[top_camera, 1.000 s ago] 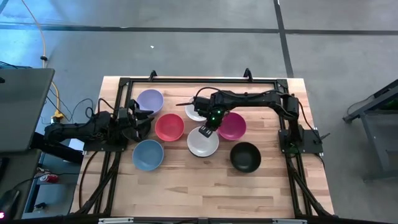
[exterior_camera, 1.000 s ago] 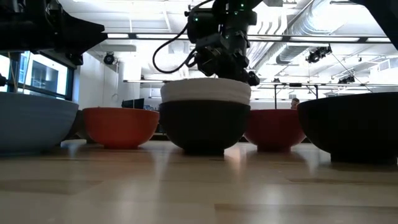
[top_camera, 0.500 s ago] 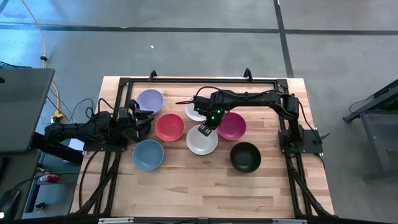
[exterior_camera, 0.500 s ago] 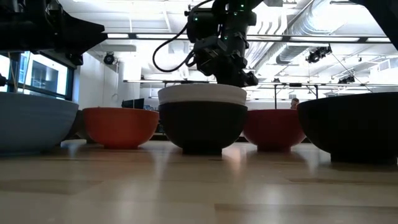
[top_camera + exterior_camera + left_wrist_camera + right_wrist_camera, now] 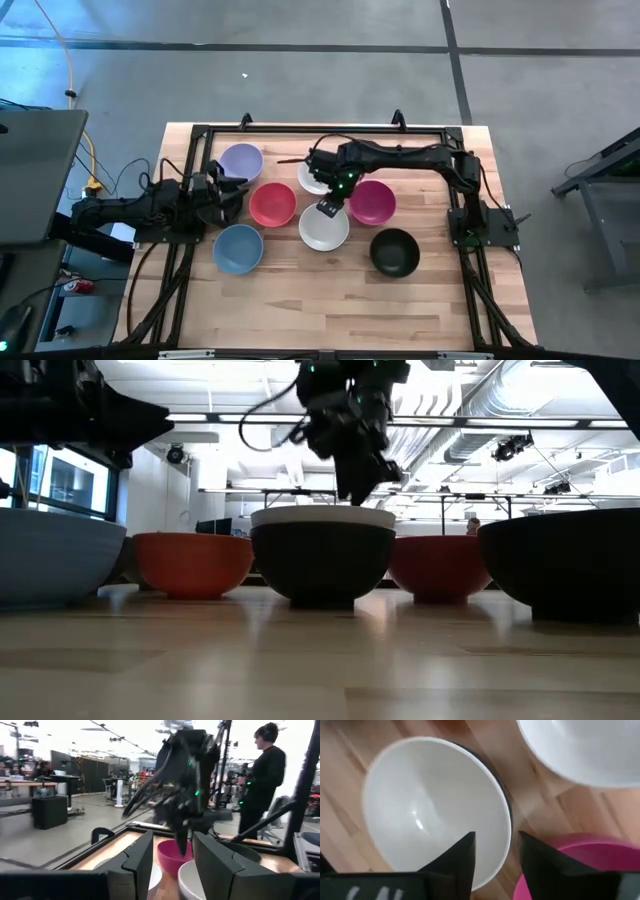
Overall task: Nest bowls inside each other
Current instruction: Stack the orange bowl on top of the bottom white bowl
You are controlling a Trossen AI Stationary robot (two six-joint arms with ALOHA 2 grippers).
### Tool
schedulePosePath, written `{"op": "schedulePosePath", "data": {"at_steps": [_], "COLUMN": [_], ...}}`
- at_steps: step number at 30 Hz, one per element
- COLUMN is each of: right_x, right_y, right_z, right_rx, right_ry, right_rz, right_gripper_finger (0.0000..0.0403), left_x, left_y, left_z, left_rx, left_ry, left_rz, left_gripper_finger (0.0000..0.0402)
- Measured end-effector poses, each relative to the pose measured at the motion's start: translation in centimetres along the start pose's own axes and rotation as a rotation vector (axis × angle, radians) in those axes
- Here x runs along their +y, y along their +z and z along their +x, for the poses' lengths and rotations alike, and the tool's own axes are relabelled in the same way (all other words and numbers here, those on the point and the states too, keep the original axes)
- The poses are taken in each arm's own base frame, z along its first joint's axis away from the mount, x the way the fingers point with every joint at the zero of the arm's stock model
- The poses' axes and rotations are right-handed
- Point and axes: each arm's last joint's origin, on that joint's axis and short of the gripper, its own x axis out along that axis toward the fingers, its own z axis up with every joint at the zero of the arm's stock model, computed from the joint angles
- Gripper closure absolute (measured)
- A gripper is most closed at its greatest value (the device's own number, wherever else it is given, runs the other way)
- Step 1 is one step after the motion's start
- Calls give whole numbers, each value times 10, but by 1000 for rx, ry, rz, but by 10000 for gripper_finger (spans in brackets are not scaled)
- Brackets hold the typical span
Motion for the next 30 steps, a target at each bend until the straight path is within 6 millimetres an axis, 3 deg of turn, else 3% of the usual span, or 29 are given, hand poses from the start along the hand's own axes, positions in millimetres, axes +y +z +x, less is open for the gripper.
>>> {"op": "schedulePosePath", "data": {"at_steps": [8, 14, 16, 20, 23, 26, 30], "right_x": [23, 33, 33, 28, 26, 25, 23], "right_y": [10, 10, 8, 0, -5, -7, -13], "right_z": [-73, -136, -148, -165, -167, -166, -163], "right_rx": [-191, -396, -468, -517, -495, -461, -391], "right_ry": [-46, -61, -58, -80, -97, -110, -103], "right_rz": [-238, -400, -461, -572, -626, -658, -700], "right_gripper_finger": [256, 256, 256, 256, 256, 256, 256], "left_x": [13, 14, 14, 13, 13, 14, 19], "left_y": [-8, 14, 28, 54, 65, 66, 52], "left_z": [-3, -1, 4, 25, 49, 77, 107], "left_rx": [51, 105, 132, 254, 443, 659, 937], "left_ry": [450, 583, 612, 652, 584, 453, 292], "left_rz": [-59, -114, -103, -24, 62, 93, 148], "left_gripper_finger": [275, 275, 275, 275, 275, 275, 275]}}
